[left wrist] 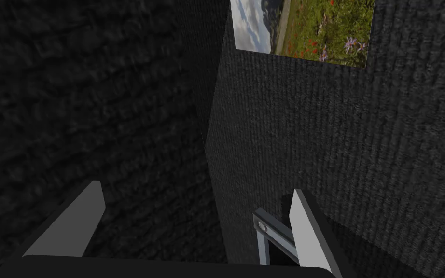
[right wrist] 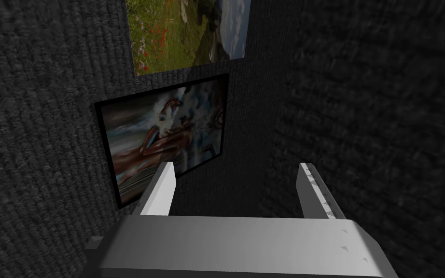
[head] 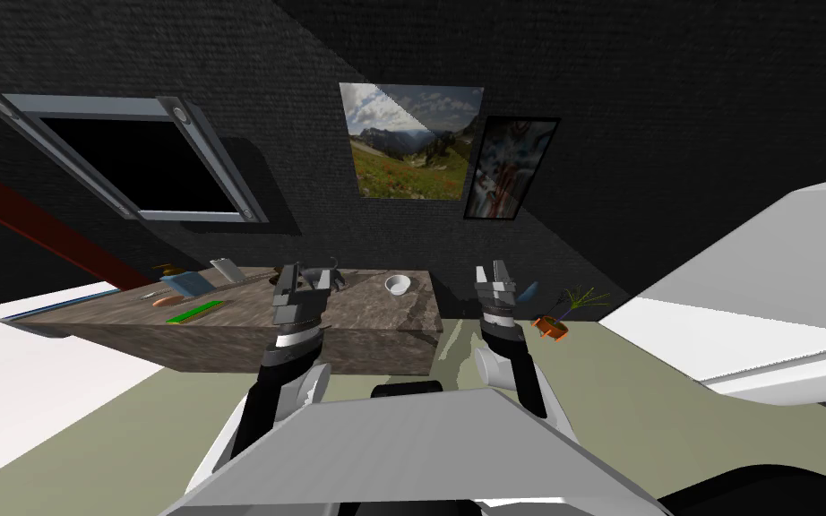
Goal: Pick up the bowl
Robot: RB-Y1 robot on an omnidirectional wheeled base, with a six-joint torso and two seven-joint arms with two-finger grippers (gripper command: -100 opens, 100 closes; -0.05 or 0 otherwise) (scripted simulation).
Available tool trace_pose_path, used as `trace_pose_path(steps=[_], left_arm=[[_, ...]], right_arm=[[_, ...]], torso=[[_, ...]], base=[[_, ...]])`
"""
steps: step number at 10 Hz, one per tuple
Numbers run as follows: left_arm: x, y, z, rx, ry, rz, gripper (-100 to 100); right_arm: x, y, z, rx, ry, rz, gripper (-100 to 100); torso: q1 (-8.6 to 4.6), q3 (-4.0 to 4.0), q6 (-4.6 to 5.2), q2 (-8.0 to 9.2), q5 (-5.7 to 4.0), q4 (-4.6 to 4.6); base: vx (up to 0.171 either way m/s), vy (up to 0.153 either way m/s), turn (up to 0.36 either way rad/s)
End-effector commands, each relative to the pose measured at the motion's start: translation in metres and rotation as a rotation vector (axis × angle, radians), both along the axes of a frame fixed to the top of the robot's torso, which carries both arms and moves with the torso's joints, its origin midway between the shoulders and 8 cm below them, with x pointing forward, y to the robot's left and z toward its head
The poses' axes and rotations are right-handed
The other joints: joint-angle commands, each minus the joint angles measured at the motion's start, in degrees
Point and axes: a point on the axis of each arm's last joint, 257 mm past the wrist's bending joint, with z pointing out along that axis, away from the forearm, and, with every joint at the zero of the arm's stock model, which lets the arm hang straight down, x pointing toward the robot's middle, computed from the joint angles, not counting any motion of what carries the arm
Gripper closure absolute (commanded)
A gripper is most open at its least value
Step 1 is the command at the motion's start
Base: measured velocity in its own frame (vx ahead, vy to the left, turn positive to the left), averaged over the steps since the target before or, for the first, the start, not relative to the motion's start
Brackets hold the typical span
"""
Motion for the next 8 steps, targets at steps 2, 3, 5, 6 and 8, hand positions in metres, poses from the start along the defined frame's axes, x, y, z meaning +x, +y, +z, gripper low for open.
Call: trace_pose_path(steps=[2, 3, 5, 6, 8], left_arm=[[0.016, 0.000, -0.009, 0.046, 0.053, -0.013, -100], [0.023, 0.002, -0.014, 0.058, 0.077, -0.013, -100], [0.040, 0.008, -0.022, 0.082, 0.127, -0.007, -100], [0.041, 0.008, -0.023, 0.081, 0.132, -0.006, -100], [0.061, 0.018, -0.032, 0.102, 0.188, 0.008, -100]], right_arm=[[0.000, 0.000, 0.000, 0.000, 0.000, 0.000, 0], [0.000, 0.000, 0.000, 0.000, 0.000, 0.000, 0], [0.000, 0.000, 0.000, 0.000, 0.000, 0.000, 0], [0.000, 0.000, 0.000, 0.000, 0.000, 0.000, 0], [0.000, 0.000, 0.000, 0.000, 0.000, 0.000, 0]], torso=[[-0.03, 0.02, 0.01, 0.04, -0.01, 0.01], [-0.08, 0.04, 0.01, 0.08, -0.02, 0.02], [-0.14, 0.07, 0.01, 0.12, -0.03, 0.03], [-0.18, 0.07, 0.01, 0.13, -0.04, 0.03], [-0.11, 0.05, 0.01, 0.09, -0.03, 0.02]], base=[[-0.023, -0.023, -0.023], [-0.032, -0.039, -0.022], [-0.037, -0.047, -0.029], [-0.028, -0.034, -0.010], [-0.031, -0.037, -0.041]])
